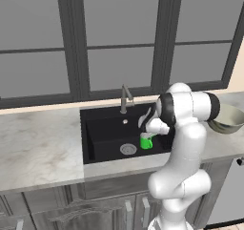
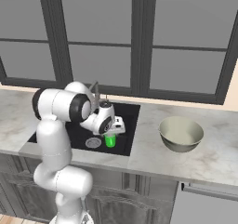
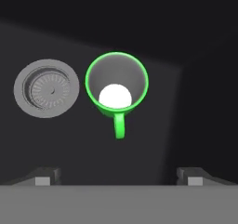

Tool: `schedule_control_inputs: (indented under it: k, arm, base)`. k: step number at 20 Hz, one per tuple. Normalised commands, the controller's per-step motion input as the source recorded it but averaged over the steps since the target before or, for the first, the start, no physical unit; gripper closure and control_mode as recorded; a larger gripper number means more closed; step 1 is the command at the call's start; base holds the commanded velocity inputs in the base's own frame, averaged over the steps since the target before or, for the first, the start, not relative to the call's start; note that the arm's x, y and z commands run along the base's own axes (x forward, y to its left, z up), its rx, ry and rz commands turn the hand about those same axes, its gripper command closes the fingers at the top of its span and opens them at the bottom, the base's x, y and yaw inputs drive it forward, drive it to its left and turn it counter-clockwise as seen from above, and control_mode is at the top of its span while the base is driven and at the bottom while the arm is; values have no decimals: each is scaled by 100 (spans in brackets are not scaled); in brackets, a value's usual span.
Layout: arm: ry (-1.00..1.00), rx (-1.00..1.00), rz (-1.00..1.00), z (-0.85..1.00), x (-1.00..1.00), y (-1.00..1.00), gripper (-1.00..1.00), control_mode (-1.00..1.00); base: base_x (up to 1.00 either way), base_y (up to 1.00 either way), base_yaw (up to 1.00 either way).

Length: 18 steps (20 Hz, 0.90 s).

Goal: Pick the mug and place it in the sink. Pick the bowl and place it in the open cabinet and then close the cabinet.

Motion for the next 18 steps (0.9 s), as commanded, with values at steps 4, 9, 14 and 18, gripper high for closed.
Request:
schedule_control_inputs:
  k: [4,9,14,18]
  arm:
    - [0,0,0,44,-15,0,-100,-100]
    - [0,0,0,43,-17,0,-100,-100]
    - [0,0,0,32,-18,-6,-100,-100]
    - [0,0,0,35,-24,-13,-100,-100]
  base:
    - [0,0,0]
    - [0,0,0]
    - [0,0,0]
    - [0,0,0]
